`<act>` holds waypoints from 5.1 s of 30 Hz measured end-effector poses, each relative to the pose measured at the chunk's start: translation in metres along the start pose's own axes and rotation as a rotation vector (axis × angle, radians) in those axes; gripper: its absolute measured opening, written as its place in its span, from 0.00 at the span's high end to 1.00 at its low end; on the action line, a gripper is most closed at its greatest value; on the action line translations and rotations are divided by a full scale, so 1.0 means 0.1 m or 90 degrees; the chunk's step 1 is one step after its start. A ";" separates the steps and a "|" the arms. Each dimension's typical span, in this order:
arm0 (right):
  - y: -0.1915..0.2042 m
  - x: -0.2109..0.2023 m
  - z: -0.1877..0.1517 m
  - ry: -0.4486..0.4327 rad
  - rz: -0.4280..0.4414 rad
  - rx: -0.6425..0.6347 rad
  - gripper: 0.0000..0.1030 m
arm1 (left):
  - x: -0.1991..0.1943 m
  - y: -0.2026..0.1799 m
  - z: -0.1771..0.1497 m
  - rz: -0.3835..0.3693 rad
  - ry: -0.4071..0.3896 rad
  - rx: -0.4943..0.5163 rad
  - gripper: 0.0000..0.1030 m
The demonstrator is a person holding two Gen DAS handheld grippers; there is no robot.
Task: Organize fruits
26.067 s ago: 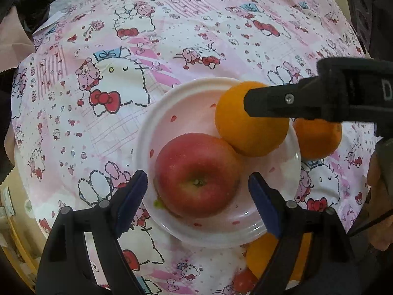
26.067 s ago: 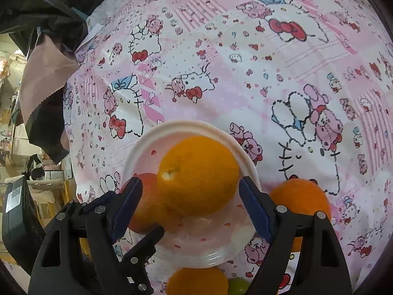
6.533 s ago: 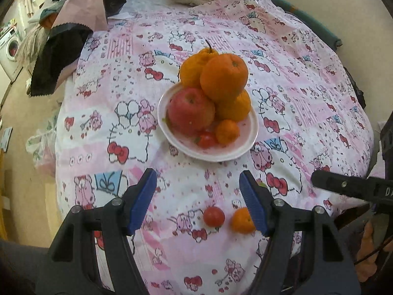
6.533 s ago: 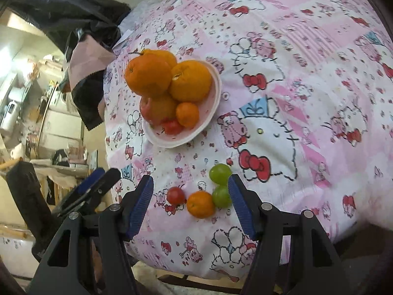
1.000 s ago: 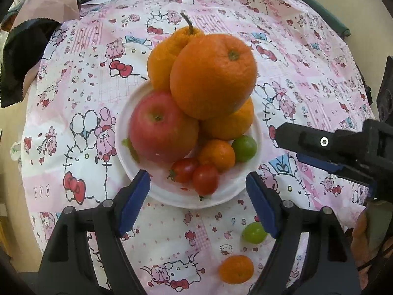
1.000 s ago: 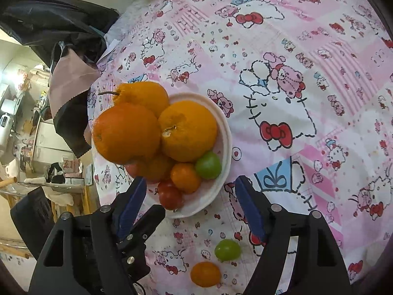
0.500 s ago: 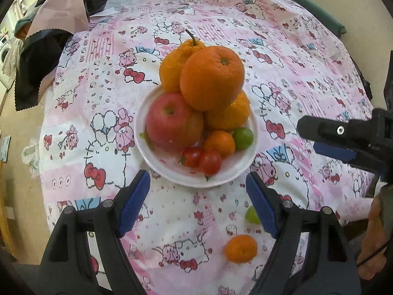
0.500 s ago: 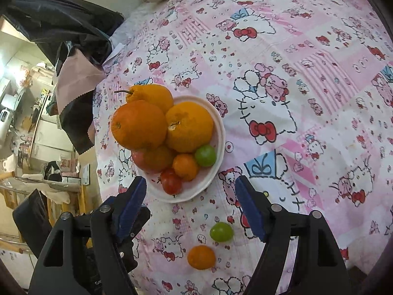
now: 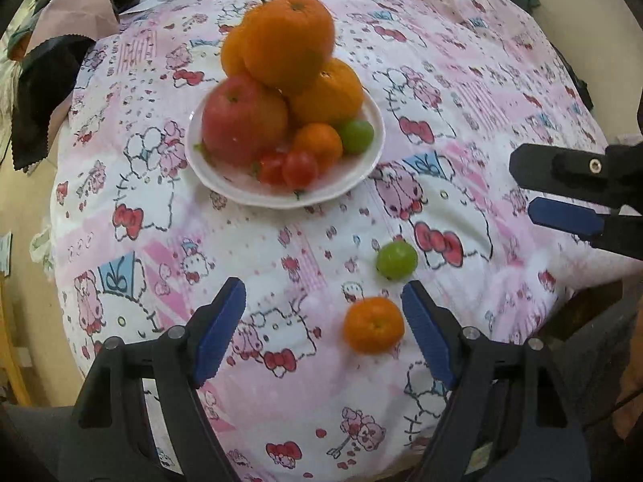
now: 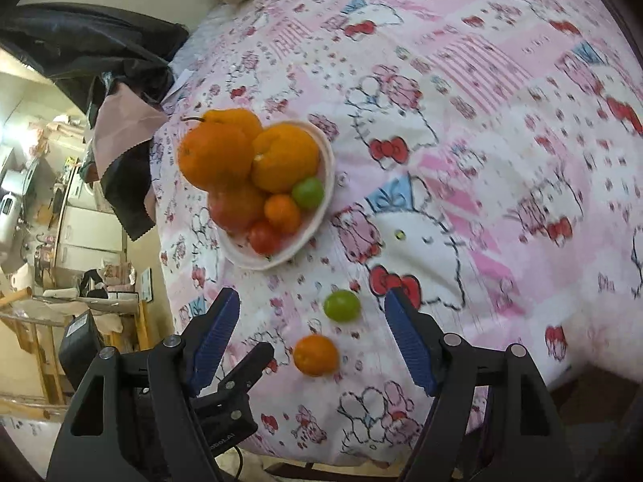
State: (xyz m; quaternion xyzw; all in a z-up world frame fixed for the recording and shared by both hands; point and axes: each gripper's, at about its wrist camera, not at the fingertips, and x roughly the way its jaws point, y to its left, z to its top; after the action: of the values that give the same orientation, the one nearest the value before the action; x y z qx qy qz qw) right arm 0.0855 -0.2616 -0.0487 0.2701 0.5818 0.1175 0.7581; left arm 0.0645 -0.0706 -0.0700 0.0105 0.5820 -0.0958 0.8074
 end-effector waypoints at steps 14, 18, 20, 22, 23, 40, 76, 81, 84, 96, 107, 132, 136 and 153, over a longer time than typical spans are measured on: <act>-0.33 0.02 0.06 -0.016 -0.005 0.091 0.25 | 0.15 0.04 -0.14 -0.022 0.052 0.002 0.25; -0.29 0.07 0.07 -0.012 -0.016 0.080 0.25 | 0.28 -0.09 -0.23 -0.012 0.081 0.044 0.25; -0.27 0.11 0.07 -0.005 -0.022 0.077 0.25 | 0.34 -0.17 -0.25 -0.019 0.088 0.062 0.25; -0.26 0.15 0.07 0.000 -0.023 0.074 0.25 | 0.41 -0.23 -0.25 -0.025 0.093 0.066 0.25; -0.25 0.17 0.07 0.002 -0.027 0.069 0.25 | 0.46 -0.26 -0.24 -0.028 0.095 0.067 0.25; -0.09 0.71 0.01 0.079 -0.112 -0.022 0.25 | 0.18 0.22 -0.09 0.025 0.021 -0.032 0.61; 0.21 0.29 0.14 0.016 0.043 -0.075 0.66 | -0.09 0.59 0.18 0.070 -0.085 -0.101 0.61; 0.42 0.31 0.31 -0.010 0.047 -0.083 0.65 | 0.01 0.49 0.36 0.073 -0.091 -0.065 0.61; 0.53 0.44 0.38 -0.008 0.051 -0.076 0.65 | 0.10 0.50 0.45 0.073 -0.086 -0.072 0.61; 0.51 0.70 0.55 0.005 0.040 -0.078 0.65 | 0.44 0.47 0.67 0.075 -0.054 -0.073 0.61; 0.40 0.91 0.60 0.022 0.040 -0.066 0.65 | 0.60 0.49 0.71 0.073 -0.035 -0.084 0.59; 0.62 1.31 0.62 0.048 0.021 -0.086 0.61 | 0.56 0.50 0.70 0.065 -0.022 -0.095 0.21; 0.61 1.28 0.63 0.043 0.023 -0.078 0.46 | 0.53 0.49 0.70 0.066 -0.030 -0.090 0.21; 0.48 0.71 0.59 -0.020 0.055 -0.053 0.28 | -0.22 0.68 0.53 0.041 -0.120 -0.137 0.21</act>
State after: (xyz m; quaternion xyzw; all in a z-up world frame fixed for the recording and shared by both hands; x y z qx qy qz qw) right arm 0.1692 -0.2032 -0.0707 0.2650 0.5521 0.1702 0.7720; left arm 0.1190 -0.0073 -0.0388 -0.0664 0.5096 -0.0076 0.8578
